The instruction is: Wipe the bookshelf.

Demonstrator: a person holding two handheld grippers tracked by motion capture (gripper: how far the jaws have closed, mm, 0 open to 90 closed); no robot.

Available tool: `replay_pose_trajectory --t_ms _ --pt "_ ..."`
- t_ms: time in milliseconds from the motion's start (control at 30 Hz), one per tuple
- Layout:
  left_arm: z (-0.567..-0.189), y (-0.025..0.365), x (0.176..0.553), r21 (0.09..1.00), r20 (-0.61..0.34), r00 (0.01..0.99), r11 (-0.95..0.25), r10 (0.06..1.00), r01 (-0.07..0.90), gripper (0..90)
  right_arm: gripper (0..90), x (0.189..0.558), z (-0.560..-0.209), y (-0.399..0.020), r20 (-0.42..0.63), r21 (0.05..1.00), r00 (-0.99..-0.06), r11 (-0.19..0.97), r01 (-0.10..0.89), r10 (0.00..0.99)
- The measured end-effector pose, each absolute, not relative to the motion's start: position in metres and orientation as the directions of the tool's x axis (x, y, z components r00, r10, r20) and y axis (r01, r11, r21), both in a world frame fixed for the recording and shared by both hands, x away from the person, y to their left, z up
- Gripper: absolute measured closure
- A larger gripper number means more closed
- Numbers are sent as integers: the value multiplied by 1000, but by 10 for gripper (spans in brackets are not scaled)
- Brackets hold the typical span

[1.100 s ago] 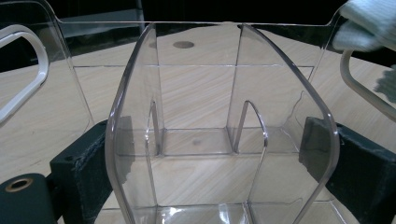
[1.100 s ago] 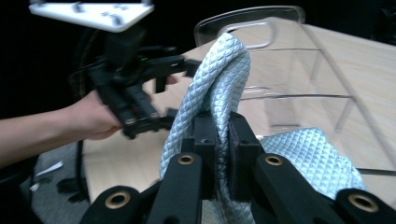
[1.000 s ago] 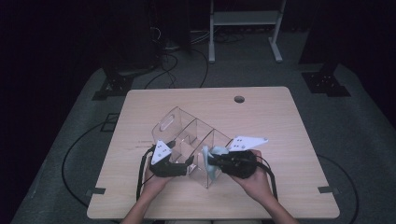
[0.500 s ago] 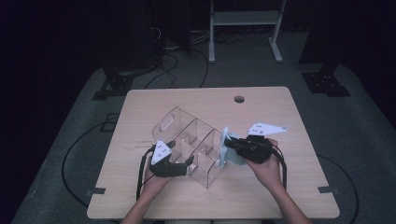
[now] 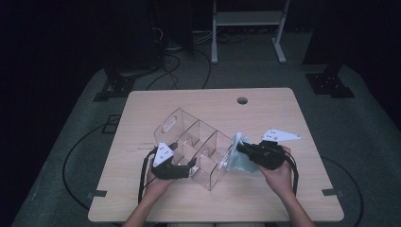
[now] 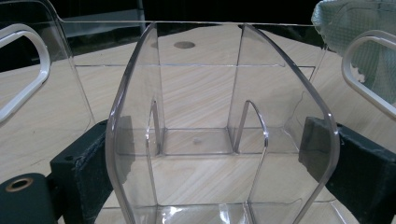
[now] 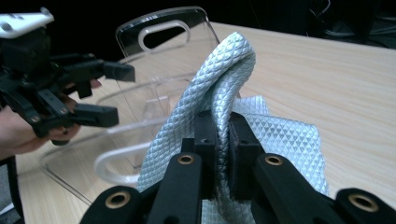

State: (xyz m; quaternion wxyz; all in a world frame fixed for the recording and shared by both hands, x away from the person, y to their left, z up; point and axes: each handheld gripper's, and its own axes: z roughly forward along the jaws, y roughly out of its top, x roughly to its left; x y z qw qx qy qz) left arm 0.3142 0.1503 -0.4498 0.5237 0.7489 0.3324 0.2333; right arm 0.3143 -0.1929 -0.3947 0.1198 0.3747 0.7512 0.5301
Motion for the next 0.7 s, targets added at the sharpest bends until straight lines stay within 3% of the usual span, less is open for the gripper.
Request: replay_pose_trajectory --t_ms 433,700 --pt "-450 150 315 938 2 671 -233 741 255 64 837 325 -443 -190 254 820 -654 200 537 712" --pt "-450 150 315 939 1 668 -230 744 255 65 835 325 -442 -186 258 830 -658 187 526 707"
